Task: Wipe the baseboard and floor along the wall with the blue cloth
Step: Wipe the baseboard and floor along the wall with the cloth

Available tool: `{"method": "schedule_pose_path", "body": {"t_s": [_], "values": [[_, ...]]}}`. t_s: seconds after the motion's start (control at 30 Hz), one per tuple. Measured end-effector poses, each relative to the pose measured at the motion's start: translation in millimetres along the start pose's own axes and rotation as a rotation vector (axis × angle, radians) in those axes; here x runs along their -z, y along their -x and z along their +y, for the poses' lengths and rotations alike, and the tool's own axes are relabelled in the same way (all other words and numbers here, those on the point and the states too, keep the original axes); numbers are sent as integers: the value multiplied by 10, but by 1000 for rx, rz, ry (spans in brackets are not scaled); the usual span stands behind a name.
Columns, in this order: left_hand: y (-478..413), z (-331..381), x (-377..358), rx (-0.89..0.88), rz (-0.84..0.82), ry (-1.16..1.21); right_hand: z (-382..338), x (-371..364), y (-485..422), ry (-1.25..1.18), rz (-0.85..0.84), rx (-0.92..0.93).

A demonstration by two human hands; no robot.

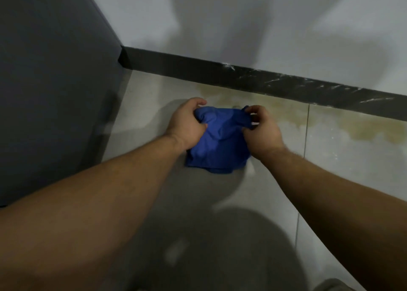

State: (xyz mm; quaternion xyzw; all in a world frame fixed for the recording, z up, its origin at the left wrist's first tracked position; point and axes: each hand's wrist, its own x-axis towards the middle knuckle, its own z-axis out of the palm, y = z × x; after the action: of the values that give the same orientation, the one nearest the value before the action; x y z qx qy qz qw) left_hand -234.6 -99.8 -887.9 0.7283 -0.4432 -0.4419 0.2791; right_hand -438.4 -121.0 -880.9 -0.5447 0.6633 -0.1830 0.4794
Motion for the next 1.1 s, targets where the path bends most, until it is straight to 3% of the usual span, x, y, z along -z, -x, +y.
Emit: {"method": "schedule_pose_path", "body": {"t_s": [0.17,0.3,0.4,0.47,0.6,0.8,0.97,1.1], "values": [[-12,-76,-39,-135,104,21,110,-114,6,239,139,152],[46,-256,47,-281,23,-299,156,-191,67,621,252,293],[53,-319,100,-239,-67,-306,97,-306,64,699,122,522],[31,-317,140,-171,-112,-165,50,-433,18,751,-20,583],[38,-307,187,-129,-95,-34,22,-667,-150,866,-148,597],[165,-577,30,-333,159,-385,278,-664,-286,999,-93,617],[252,-749,74,-299,34,-637,310,-548,-118,991,-98,557],[125,-717,116,-213,108,-609,394,-593,27,972,-94,521]]}}
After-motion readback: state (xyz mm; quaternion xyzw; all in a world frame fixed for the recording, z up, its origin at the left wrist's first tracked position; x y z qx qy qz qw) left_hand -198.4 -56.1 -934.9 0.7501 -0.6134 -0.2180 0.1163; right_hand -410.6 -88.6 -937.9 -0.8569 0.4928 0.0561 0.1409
